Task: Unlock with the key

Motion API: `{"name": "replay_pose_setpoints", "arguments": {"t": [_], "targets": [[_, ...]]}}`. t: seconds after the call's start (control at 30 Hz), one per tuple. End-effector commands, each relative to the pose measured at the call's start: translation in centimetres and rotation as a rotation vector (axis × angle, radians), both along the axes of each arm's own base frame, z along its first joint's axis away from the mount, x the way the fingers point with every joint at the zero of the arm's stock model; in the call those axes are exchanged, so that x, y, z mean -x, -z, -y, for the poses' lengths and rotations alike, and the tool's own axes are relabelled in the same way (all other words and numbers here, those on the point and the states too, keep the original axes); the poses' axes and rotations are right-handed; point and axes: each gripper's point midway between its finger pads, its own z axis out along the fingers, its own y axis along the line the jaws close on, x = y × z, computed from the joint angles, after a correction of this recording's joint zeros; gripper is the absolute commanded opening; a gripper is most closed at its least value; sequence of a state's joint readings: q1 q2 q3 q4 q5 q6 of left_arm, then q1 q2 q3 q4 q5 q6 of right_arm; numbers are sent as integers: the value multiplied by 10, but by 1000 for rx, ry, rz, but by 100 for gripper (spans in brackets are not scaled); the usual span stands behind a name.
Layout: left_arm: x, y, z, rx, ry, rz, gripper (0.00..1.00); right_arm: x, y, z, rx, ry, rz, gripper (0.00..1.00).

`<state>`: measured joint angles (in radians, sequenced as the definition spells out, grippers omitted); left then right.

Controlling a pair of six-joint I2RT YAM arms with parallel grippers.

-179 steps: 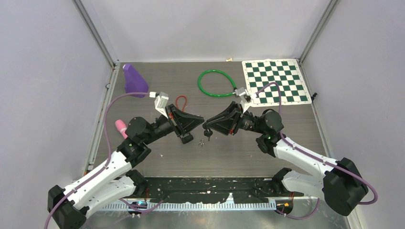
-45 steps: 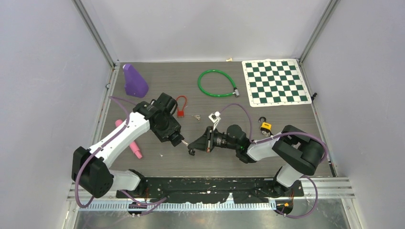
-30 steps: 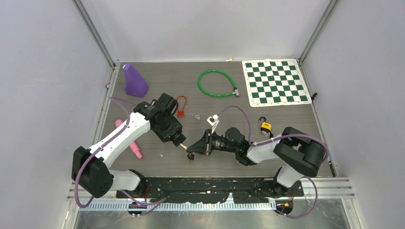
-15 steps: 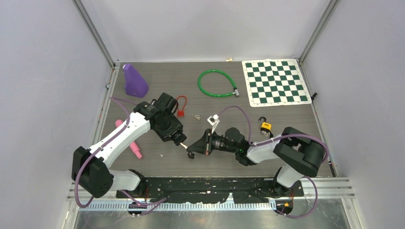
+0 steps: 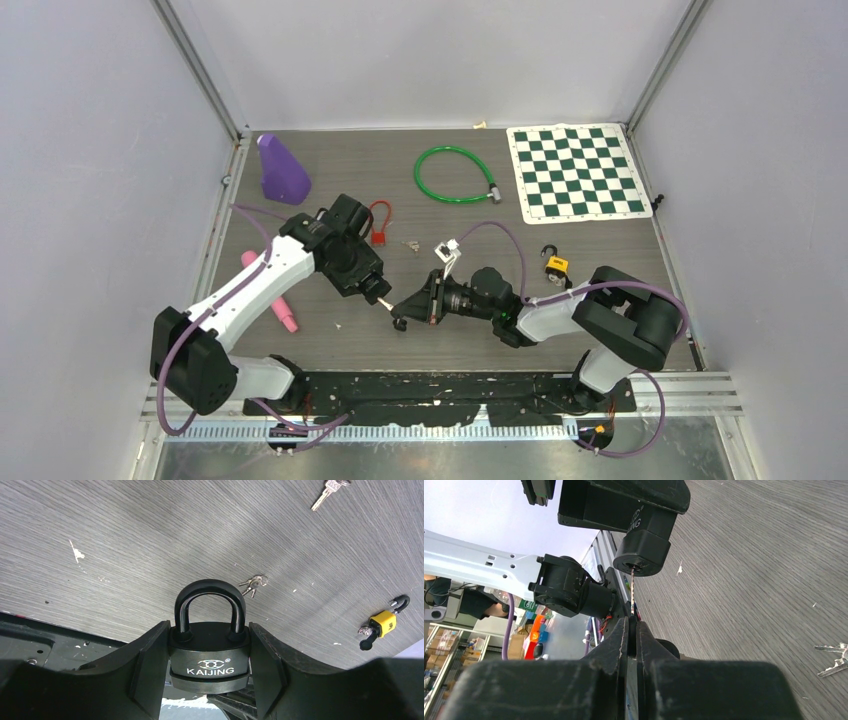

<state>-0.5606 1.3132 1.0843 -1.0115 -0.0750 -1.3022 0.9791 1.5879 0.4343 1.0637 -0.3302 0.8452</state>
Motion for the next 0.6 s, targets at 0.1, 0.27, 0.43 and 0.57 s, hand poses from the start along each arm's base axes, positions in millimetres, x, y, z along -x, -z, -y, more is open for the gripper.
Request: {"name": "replay_pose_setpoints", "arguments": {"t": [0.1, 0.27, 0.43, 0.57], "targets": [[-7, -16, 14, 95, 4, 59, 20, -9, -30, -6, -77, 33, 52, 5], [-7, -17, 14, 98, 3, 66, 20, -12, -29, -3, -72, 57, 49, 5], [-8, -18, 15, 108, 5, 73, 20, -14, -27, 0, -65, 73, 44, 5], [-7, -17, 15, 109, 6, 71, 20, -15, -27, 0, -65, 81, 40, 6]]}}
